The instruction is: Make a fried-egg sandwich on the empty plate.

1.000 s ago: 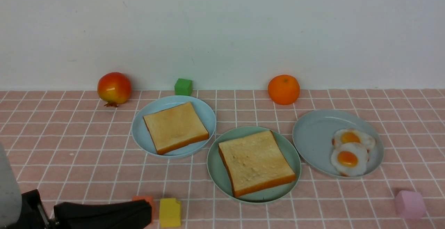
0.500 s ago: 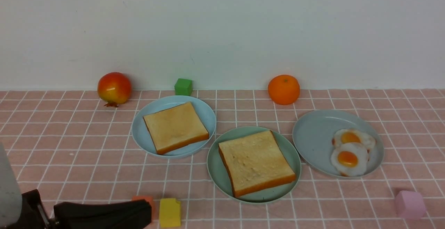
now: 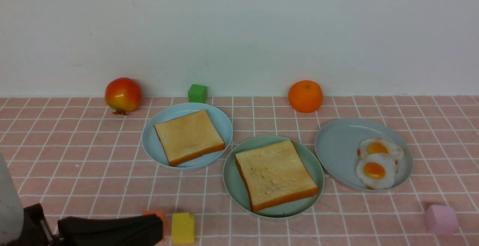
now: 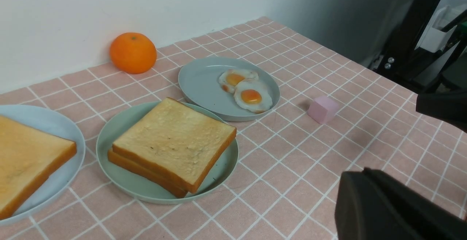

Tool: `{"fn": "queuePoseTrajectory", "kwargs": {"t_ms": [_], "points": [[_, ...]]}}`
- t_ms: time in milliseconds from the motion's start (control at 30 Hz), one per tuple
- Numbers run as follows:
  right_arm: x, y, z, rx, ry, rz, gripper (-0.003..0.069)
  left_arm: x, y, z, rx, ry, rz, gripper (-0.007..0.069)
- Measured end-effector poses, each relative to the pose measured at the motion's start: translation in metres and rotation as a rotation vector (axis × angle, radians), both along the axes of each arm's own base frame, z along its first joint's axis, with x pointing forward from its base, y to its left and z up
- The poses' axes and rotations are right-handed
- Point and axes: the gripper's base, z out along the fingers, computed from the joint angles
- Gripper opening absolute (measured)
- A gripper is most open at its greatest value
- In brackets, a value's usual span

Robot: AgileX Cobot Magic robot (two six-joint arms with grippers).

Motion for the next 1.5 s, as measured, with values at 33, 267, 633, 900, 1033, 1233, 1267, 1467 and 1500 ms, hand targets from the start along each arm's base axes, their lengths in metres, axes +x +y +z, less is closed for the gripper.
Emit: {"fn": "queuePoseTrajectory", "kwargs": {"t_ms": [33, 267, 633, 900, 1033, 1233, 1267, 1467, 1500], "points": [[0.0, 0.0, 0.0, 0.0, 0.0, 0.0, -0.0001, 0.0, 0.0, 0.0, 0.0, 0.0, 0.0, 0.0039], [0.0, 0.0, 0.0, 0.001, 0.0, 0.0, 0.0001, 0.001, 0.0, 0.001, -0.008, -0.009, 0.009, 0.0036], [0.0, 0.0, 0.0, 0.003, 0.001, 0.0, 0.0009, -0.001, 0.047, -0.006, -0.008, -0.135, 0.345, 0.0013], [0.0, 0.0, 0.0, 0.003, 0.001, 0.0, 0.001, -0.027, 0.082, -0.072, -0.044, -0.021, 0.693, 0.0013], [0.0, 0.0, 0.0, 0.003, 0.001, 0.0, 0.0011, -0.03, 0.086, -0.119, -0.043, 0.16, 0.771, 0.0013], [0.0, 0.0, 0.0, 0.003, 0.001, 0.0, 0.0016, -0.03, 0.086, -0.119, -0.071, 0.177, 0.781, 0.0013], [0.0, 0.0, 0.0, 0.003, 0.001, 0.0, 0.0016, -0.03, 0.086, -0.119, -0.07, 0.178, 0.781, 0.0013], [0.0, 0.0, 0.0, 0.003, 0.001, 0.0, 0.0021, -0.03, 0.086, -0.119, -0.074, 0.18, 0.783, 0.0013], [0.0, 0.0, 0.0, 0.003, 0.001, 0.0, 0.0022, -0.03, 0.086, -0.119, -0.074, 0.18, 0.783, 0.0013]]}}
